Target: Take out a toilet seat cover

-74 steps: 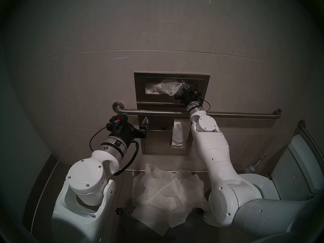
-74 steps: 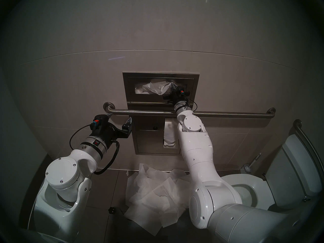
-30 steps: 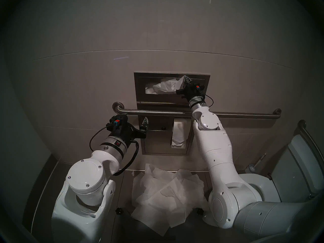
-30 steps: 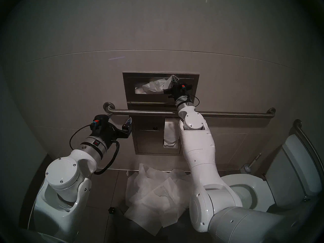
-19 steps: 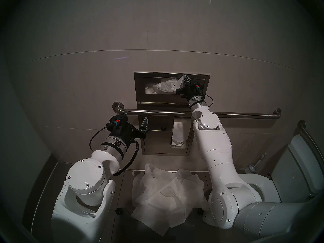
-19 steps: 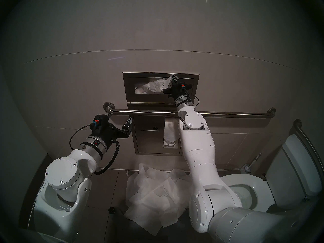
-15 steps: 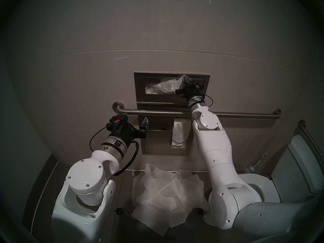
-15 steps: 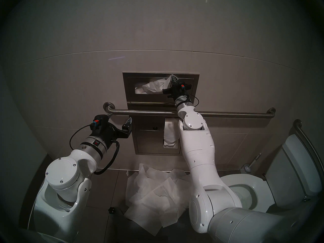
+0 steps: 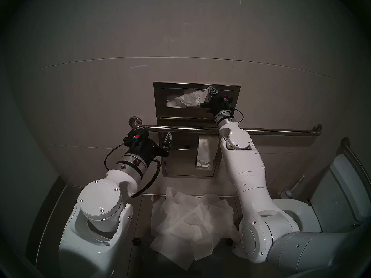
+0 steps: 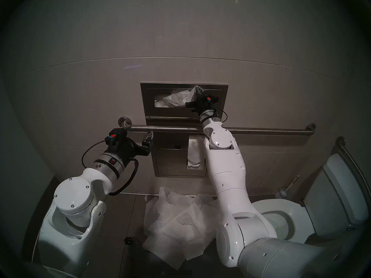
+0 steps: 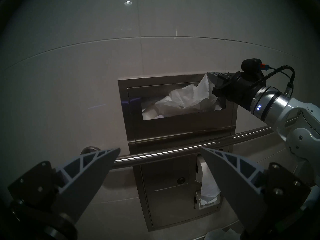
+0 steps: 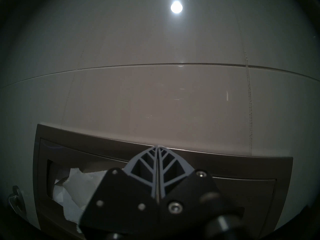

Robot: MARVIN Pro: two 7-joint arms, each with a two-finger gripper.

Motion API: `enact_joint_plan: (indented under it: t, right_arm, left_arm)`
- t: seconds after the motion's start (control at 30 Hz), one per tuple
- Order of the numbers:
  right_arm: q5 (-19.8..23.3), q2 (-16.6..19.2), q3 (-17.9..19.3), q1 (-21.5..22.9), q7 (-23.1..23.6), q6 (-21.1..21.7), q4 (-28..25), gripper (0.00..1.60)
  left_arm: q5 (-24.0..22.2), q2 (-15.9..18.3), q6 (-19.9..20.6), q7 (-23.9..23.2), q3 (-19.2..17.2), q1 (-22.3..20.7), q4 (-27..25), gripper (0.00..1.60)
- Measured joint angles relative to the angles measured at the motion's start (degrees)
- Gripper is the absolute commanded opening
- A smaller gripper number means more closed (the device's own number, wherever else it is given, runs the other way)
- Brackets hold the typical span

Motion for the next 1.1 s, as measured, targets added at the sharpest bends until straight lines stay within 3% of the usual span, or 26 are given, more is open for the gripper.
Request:
enact_joint_plan:
  t: [0.5,1.1]
  right_arm:
    - [0.25,0.03,-0.04,-0.02,0.15,-0.01,0.03,0.00]
    - [0.46,0.16,-0.12,-0.03,0.19,-0.01,0.05,0.00]
  left_arm:
    - [3.89,1.94,-5.55,-4.58,-0.18,-7.55,7.84,1.60]
    - [12.46,3.11,-10.72,-9.58,5.57,-16.19,14.46,1.60]
